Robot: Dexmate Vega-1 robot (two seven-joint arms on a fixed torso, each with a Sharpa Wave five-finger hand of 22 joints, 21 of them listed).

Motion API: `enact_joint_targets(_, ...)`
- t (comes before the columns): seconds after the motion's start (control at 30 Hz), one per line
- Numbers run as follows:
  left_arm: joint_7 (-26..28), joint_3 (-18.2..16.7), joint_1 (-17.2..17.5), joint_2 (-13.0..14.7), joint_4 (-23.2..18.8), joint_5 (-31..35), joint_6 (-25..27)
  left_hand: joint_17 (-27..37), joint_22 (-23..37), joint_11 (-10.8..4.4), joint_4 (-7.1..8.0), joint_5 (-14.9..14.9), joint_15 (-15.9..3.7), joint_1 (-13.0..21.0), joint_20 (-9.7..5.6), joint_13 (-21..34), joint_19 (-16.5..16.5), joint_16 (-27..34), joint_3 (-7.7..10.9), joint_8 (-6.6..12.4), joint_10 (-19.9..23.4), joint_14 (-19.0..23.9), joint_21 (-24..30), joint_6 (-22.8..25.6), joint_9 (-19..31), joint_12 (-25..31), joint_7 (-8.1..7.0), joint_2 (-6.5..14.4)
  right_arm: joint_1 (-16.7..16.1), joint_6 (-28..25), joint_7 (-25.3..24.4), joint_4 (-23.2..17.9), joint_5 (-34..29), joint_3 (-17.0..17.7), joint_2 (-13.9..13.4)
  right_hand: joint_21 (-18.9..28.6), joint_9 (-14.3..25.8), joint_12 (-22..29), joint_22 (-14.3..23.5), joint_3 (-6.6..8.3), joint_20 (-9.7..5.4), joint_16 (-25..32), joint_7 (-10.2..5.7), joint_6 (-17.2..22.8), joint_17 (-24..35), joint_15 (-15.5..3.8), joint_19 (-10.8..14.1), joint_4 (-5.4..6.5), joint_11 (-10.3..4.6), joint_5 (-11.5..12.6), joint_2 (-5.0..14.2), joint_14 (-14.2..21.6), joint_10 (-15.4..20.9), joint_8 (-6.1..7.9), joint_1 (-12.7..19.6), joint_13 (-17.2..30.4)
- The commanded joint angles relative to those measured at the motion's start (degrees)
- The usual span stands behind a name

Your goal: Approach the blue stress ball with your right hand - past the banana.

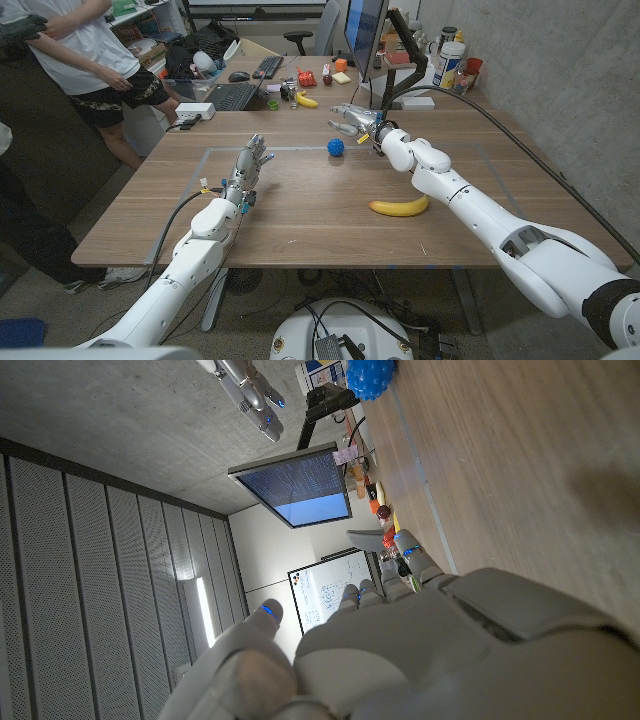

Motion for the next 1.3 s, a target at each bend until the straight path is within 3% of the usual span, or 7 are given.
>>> enact_joint_targets(0.03, -0.55, -0.37, 0.14, 0.18, 0.31, -0.39, 0.01, 0.16, 0.15, 0.01, -0.03, 0.36, 0.24, 0.12, -1.32, 0.30, -5.51, 0.27, 0.44, 0.47, -4.64, -4.58, 0.56, -7.39, 0.20, 0.26, -0.14, 7.45, 0.78, -0.07, 0.12, 1.09, -0.70, -1.27, 0.60, -0.03, 0.33, -0.03, -0.04, 0.10, -5.62, -0.02, -0.28, -0.35, 0.18, -4.22, 0.63, -0.36, -0.24, -0.04, 1.26, -0.33, -0.35, 0.17, 0.83, 0.15)
enact_joint_targets(0.6, -0.34, -0.39, 0.26, -0.14, 0.86, -0.11, -0.07, 0.16, 0.15, -0.01, -0.03, 0.36, 0.24, 0.12, -1.29, 0.30, -5.47, 0.30, 0.44, 0.54, -4.55, -4.49, 0.58, -7.12, 0.20, 0.28, -0.14, 7.44, 1.98, 1.03, 0.11, 3.30, -0.71, -2.50, 1.03, -0.25, 0.34, -0.05, -0.04, 0.60, -5.91, -0.04, -0.59, -1.03, 0.18, -4.42, 0.65, -0.79, -0.50, -0.08, 1.73, -0.34, -0.54, 0.02, 1.78, 0.15)
enact_joint_targets(1.3, 0.14, -0.37, 1.54, 0.43, -1.57, 0.14, 0.64, 0.17, 0.14, 0.00, -0.05, 0.36, 0.23, 0.15, -1.33, 0.30, -5.41, 0.31, 0.45, 0.53, -4.50, -4.43, 0.61, -7.02, 0.19, 0.27, -0.18, 7.43, 1.52, 0.38, 1.58, 2.40, -1.80, -3.11, 0.28, -0.48, 0.36, -0.08, -0.01, 1.01, -6.01, 0.00, -0.75, -1.27, 0.27, -4.56, 0.71, -0.92, -0.67, -0.20, 2.03, -0.45, -0.78, 0.08, 2.51, 0.15)
